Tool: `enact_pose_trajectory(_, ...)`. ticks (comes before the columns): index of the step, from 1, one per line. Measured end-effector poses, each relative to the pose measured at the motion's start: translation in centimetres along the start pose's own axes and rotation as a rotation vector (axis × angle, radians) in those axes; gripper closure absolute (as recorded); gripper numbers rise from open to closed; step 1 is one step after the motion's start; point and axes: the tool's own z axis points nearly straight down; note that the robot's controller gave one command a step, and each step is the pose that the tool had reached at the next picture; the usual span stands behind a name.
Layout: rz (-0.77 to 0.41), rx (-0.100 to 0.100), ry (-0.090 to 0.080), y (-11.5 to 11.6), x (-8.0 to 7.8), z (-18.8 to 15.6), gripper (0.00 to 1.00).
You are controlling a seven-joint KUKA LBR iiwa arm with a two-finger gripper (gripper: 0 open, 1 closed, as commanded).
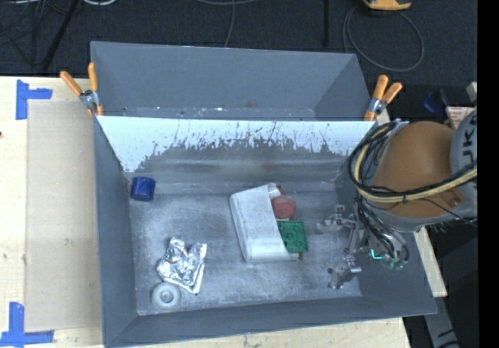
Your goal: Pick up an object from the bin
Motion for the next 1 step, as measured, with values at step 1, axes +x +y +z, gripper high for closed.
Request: enact_pose_trajectory(1,-0.278,0.007,-0.023,2.78,-6.48,5.52,0.00)
